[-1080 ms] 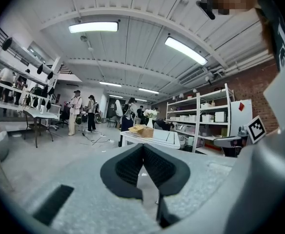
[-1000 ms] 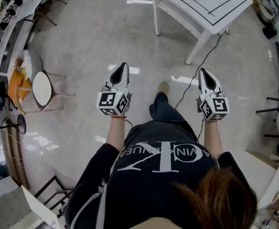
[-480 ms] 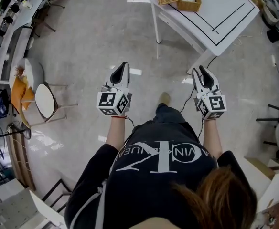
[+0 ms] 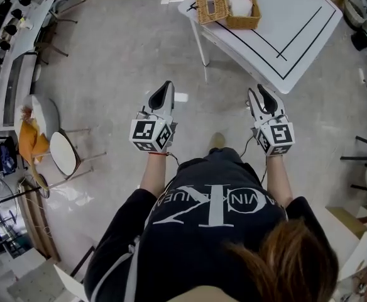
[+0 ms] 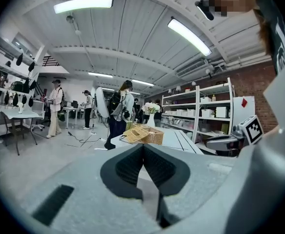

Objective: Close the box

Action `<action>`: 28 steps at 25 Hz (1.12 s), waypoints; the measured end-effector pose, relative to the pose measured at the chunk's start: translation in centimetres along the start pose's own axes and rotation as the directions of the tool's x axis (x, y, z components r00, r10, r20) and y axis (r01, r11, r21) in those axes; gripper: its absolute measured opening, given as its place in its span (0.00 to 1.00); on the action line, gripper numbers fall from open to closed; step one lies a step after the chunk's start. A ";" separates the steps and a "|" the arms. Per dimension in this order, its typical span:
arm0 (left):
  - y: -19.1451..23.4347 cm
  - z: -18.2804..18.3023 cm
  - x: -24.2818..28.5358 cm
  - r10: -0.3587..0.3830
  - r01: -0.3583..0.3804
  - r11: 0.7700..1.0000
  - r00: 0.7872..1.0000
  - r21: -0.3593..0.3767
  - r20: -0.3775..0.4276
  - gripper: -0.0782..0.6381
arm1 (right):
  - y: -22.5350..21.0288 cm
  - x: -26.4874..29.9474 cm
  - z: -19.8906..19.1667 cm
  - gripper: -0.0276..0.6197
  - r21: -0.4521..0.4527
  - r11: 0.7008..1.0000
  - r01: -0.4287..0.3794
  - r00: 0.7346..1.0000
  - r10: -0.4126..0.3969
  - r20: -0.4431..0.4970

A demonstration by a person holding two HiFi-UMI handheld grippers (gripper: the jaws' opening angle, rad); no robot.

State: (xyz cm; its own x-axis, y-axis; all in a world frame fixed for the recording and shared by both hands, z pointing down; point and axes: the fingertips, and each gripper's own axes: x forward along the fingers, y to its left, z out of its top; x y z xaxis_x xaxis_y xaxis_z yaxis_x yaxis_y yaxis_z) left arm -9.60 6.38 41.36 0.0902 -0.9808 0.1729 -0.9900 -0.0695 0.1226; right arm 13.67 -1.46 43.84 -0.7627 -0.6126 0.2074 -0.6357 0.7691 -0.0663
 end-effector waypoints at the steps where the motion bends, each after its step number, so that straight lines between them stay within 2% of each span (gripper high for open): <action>1: 0.1 0.2 0.9 -0.005 0.005 1.000 1.000 -0.001 0.003 0.12 | -0.4 0.5 0.1 0.23 -0.003 1.000 0.001 1.000 -0.001 -0.002; 8: 0.7 0.5 5.6 -0.037 0.038 0.999 0.999 -0.018 0.033 0.12 | -2.0 3.7 -0.5 0.24 -0.039 0.999 -0.015 0.999 0.014 -0.042; 16: 4.6 1.2 7.6 -0.027 0.028 0.999 0.999 -0.028 0.035 0.12 | -1.7 7.9 0.1 0.24 -0.084 0.996 -0.033 0.997 0.027 -0.067; 23: 8.5 3.4 12.4 -0.100 0.100 0.995 0.994 -0.001 0.045 0.12 | -0.5 14.5 1.0 0.25 -0.153 0.988 -0.037 0.995 0.022 -0.096; 28: 11.1 4.0 16.4 -0.157 0.157 0.988 0.987 0.006 0.010 0.12 | 0.1 19.6 1.8 0.26 -0.219 0.975 -0.043 0.989 0.010 -0.148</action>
State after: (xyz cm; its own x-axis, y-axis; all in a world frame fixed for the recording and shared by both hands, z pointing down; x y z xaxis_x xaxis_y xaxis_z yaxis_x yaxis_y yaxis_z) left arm -19.50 -11.21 41.65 0.2437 -0.9595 0.1414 -0.9641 -0.2239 0.1424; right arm -1.61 -13.71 46.15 -0.7432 -0.5709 0.3488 -0.5610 0.8159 0.1401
